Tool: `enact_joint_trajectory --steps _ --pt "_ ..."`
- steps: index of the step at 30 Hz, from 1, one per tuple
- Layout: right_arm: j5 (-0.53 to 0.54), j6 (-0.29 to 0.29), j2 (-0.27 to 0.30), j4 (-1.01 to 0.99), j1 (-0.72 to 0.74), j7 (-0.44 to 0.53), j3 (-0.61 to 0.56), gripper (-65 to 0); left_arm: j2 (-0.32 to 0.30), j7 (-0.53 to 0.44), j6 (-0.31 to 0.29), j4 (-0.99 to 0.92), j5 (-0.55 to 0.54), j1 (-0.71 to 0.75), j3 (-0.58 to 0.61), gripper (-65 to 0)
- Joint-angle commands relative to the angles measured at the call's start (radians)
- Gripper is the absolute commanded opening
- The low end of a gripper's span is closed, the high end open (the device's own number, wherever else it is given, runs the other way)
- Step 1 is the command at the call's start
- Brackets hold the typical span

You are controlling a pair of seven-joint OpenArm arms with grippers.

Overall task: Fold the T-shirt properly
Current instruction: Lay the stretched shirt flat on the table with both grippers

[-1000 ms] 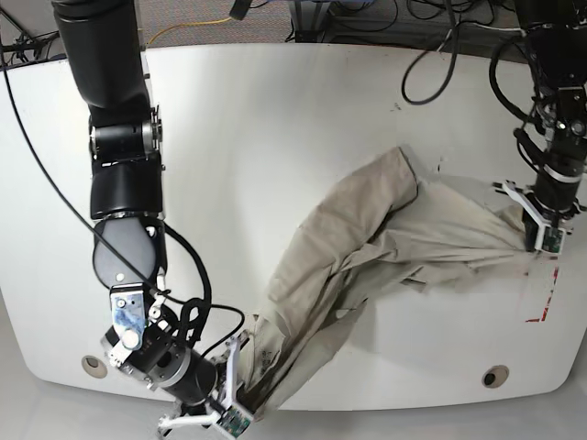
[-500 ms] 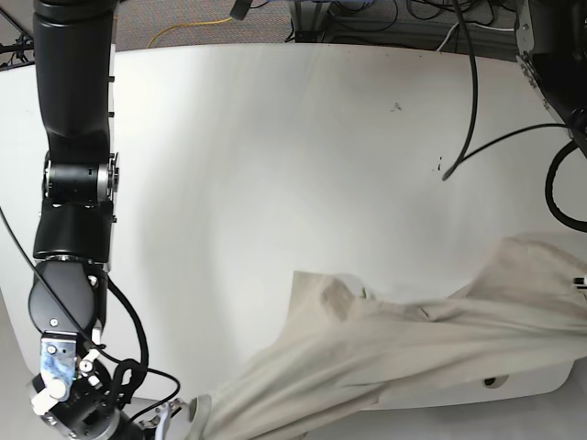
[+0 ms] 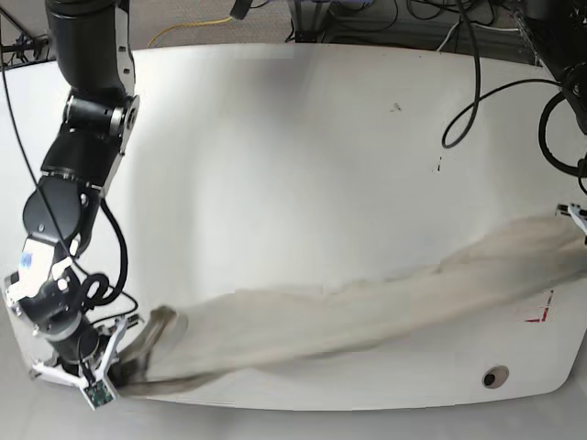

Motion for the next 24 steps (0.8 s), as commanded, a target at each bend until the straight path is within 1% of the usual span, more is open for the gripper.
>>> enact_joint_trajectory --steps 1,4,6,8,10,12,16,18,20,21,24 --pt "-0.017 -0.021 0.005 0.074 -0.074 0.019 0.049 -65.0 0.027 -0.015 -0.027 0.014 0.024 0.041 -0.042 -65.0" --pt "-0.017 -0.021 -0.029 0.123 -0.203 0.019 0.106 -65.0 0.055 -0.016 -0.082 0.014 0.029 0.113 -0.081 -65.0" --pt "-0.017 -0.021 -0.053 0.136 -0.277 0.019 0.139 -65.0 0.055 -0.016 -0.101 0.013 0.029 0.162 -0.087 -65.0" --pt "-0.018 -0.021 -0.087 0.143 -0.367 0.019 0.178 -65.0 0.068 -0.019 -0.101 0.011 0.029 0.234 -0.079 -65.0" --pt "-0.018 -0.021 -0.107 0.143 -0.439 0.020 0.216 -65.0 0.092 -0.055 -0.101 0.011 0.029 0.295 -0.081 -65.0" --pt "-0.018 -0.021 -0.130 0.143 -0.511 0.020 0.255 -65.0 0.113 -0.127 -0.101 0.007 0.030 0.371 -0.084 -65.0" --pt "-0.018 -0.021 -0.164 0.143 -0.607 0.019 0.307 -65.0 0.124 -0.242 -0.101 0.003 0.032 0.492 -0.082 -65.0" --pt "-0.018 -0.021 -0.171 0.146 -0.645 0.017 0.314 -65.0 0.125 -0.263 -0.101 0.003 0.032 0.533 -0.082 -65.0" --pt "-0.018 -0.021 -0.178 0.190 -0.711 0.017 0.328 -63.1 0.125 -0.271 -0.101 0.003 0.032 0.585 -0.087 -65.0" --pt "-0.017 -0.021 -0.185 0.209 -0.743 0.017 0.336 -62.6 0.125 -0.273 -0.101 0.002 0.032 0.607 -0.087 -65.0" --pt "-0.017 -0.021 -0.214 0.227 -0.778 0.017 0.340 -62.3 0.125 -0.273 -0.101 -0.012 0.032 0.634 -0.087 -65.0"
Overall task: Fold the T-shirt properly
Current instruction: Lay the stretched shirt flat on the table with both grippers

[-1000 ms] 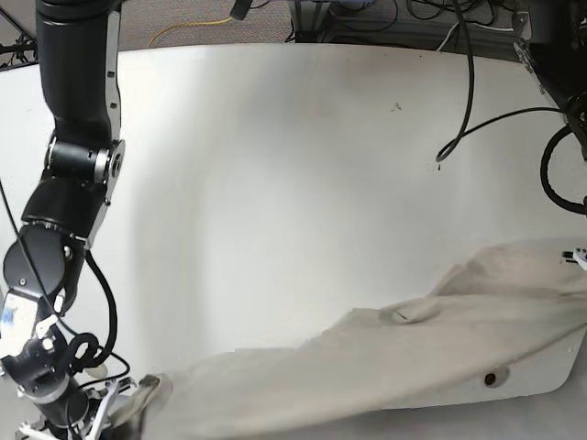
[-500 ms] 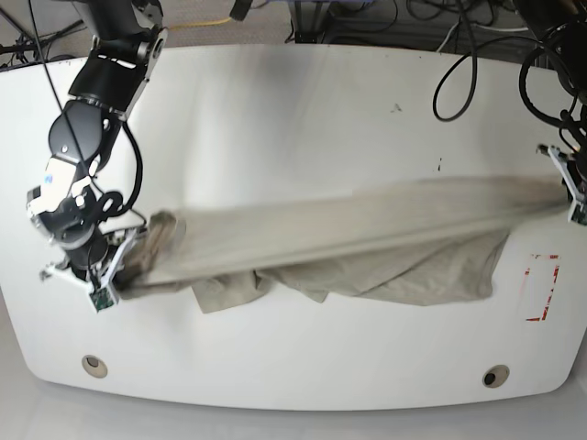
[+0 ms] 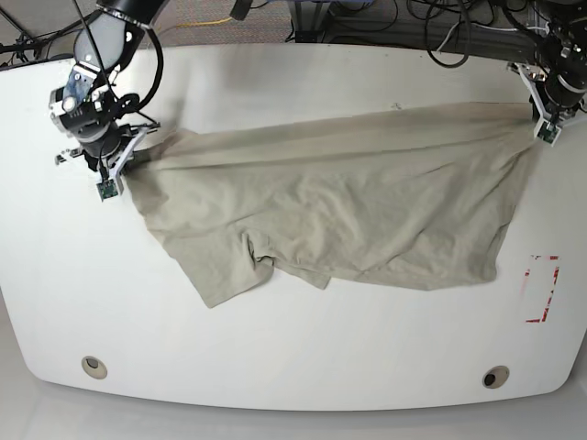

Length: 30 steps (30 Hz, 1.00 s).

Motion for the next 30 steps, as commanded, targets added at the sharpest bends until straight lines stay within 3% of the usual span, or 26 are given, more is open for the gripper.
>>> enact_joint_trajectory --steps 1,8,11,14,16,19,23,30 --pt "-0.003 -0.005 -0.008 0.026 -0.008 0.008 0.004 -62.3 -0.016 -0.008 0.007 -0.004 0.004 0.004 -0.011 -65.0" --pt "0.000 -0.005 -0.015 0.031 -0.086 -0.027 0.006 -62.3 -0.014 -0.008 0.007 -0.029 0.004 0.036 -0.011 -65.0" --pt "0.066 -0.005 -0.014 0.032 -0.100 -0.032 0.024 -58.7 -0.014 -0.008 0.007 -0.029 0.004 0.044 -0.008 -61.8" --pt "0.166 -0.005 -0.006 0.055 -0.109 -0.079 0.076 -43.4 -0.014 -0.005 0.007 -0.030 0.004 0.045 -0.009 -49.3" --pt "0.247 -0.005 0.005 0.064 -0.111 -0.136 0.122 -27.7 -0.014 -0.002 0.007 -0.030 0.004 0.045 -0.009 -37.4" --pt "0.362 -0.005 0.026 0.060 -0.105 -0.173 0.168 -16.5 -0.014 -0.002 0.007 -0.030 0.001 0.044 -0.008 -27.4" --pt "0.449 -0.005 0.049 0.044 -0.065 -0.201 0.176 -16.2 -0.014 -0.005 0.007 -0.024 -0.007 0.038 -0.009 -27.2" --pt "0.448 -0.005 0.049 -0.127 0.096 -0.244 0.173 -16.2 -0.013 -0.002 0.007 -0.020 -0.079 -0.048 -0.042 -27.2"
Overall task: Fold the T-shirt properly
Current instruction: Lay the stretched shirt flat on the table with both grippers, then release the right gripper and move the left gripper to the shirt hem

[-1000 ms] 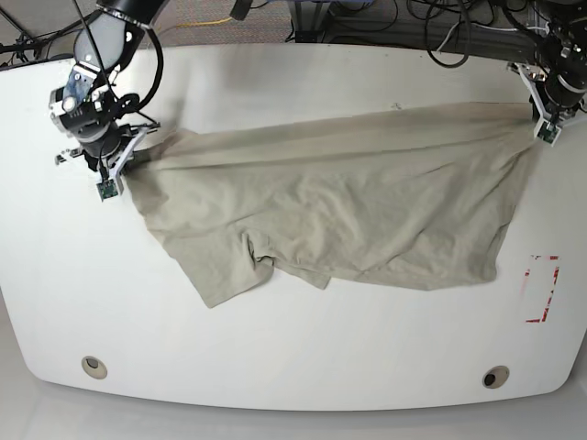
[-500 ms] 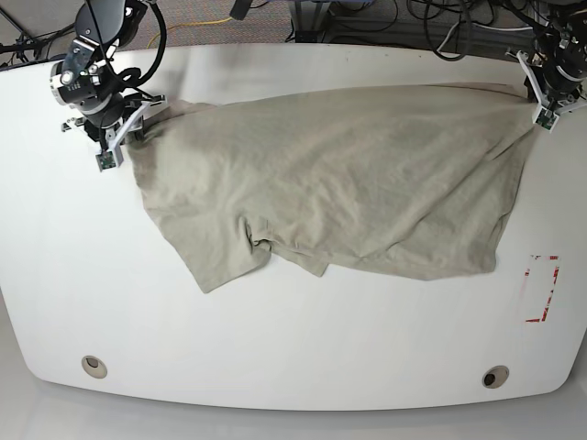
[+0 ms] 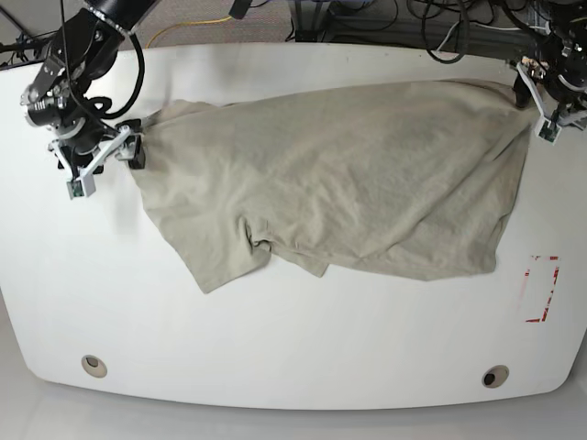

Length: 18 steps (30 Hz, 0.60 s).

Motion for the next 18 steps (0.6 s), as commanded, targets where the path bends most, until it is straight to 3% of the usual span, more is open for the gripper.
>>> enact_joint_trajectory --steps 1,11,18 --pt "0.006 -0.001 0.015 -0.080 0.061 0.009 0.001 -16.2 -0.008 -0.013 0.007 0.021 -0.029 -0.028 -0.037 -27.2" --pt "0.006 -0.001 0.037 -0.339 0.204 0.025 -0.058 -16.2 0.046 -0.011 0.007 0.019 0.056 -0.223 -0.054 -27.2" --pt "0.006 -0.001 0.035 -0.484 0.256 0.097 -0.058 -16.3 0.044 -0.010 0.007 0.022 0.056 -0.236 -0.082 -27.2"
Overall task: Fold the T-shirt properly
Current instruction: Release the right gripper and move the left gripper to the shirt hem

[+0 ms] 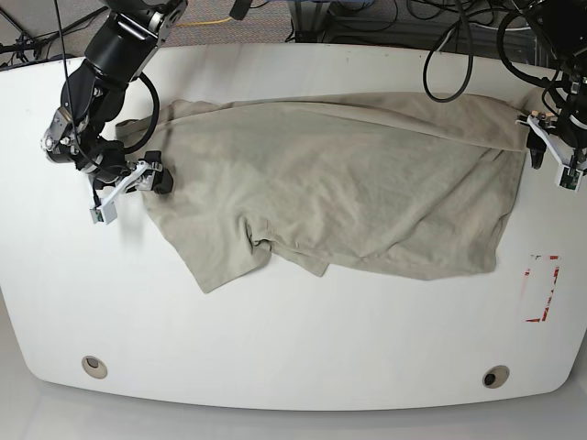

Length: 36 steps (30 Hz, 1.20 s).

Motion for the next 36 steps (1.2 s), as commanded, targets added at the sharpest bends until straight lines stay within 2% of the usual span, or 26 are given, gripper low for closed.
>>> enact_joint_trajectory --steps 1,3,5,7,12,13,15,19,23,31,36 --pt "-0.005 -0.001 0.013 -0.054 0.043 0.024 -0.001 -16.3 -0.019 -0.014 0.006 0.020 -0.002 -0.006 -0.021 -27.2" --pt "-0.005 -0.001 0.013 -0.083 0.049 0.036 -0.001 -17.3 -0.019 -0.014 0.006 0.022 -0.004 -0.005 -0.027 -27.2" --pt "-0.005 -0.001 0.013 -0.103 0.051 0.048 -0.001 -22.4 -0.019 -0.014 0.006 0.020 -0.002 -0.005 -0.050 -27.2" --pt "-0.005 -0.001 0.013 -0.108 0.063 0.062 -0.001 -30.4 -0.016 -0.014 0.006 0.016 -0.001 -0.014 -0.079 -27.2" --pt "-0.003 -0.001 0.013 -0.108 0.068 0.062 -0.001 -54.7 0.003 -0.014 0.006 0.001 0.007 -0.114 -0.056 -26.7" --pt "-0.003 -0.001 0.013 -0.108 0.068 0.062 -0.001 -57.9 0.003 -0.014 0.006 -0.015 0.007 -0.131 -0.044 -26.7" --pt "-0.003 -0.001 0.013 -0.108 0.068 0.062 -0.001 -62.8 0.001 -0.014 0.045 -0.061 0.007 -0.166 -0.008 -25.8" --pt "-0.002 -0.001 0.013 -0.103 0.069 0.062 -0.001 -64.2 -0.002 -0.014 0.156 -0.184 0.007 -0.275 0.067 -16.1" --pt "-0.002 -0.001 0.013 -0.103 0.063 0.062 -0.001 -64.2 -0.002 -0.022 0.231 -0.317 0.007 -0.345 0.107 -13.1" --pt "-0.002 -0.001 0.011 -0.103 0.062 0.062 -0.001 -64.2 -0.001 -0.026 0.239 -0.544 0.007 -0.502 0.157 -13.1" --pt "0.001 -0.001 0.011 -0.096 0.065 0.062 -0.001 -64.2 -0.004 -0.100 0.240 -0.733 0.007 -0.596 0.263 -13.1"
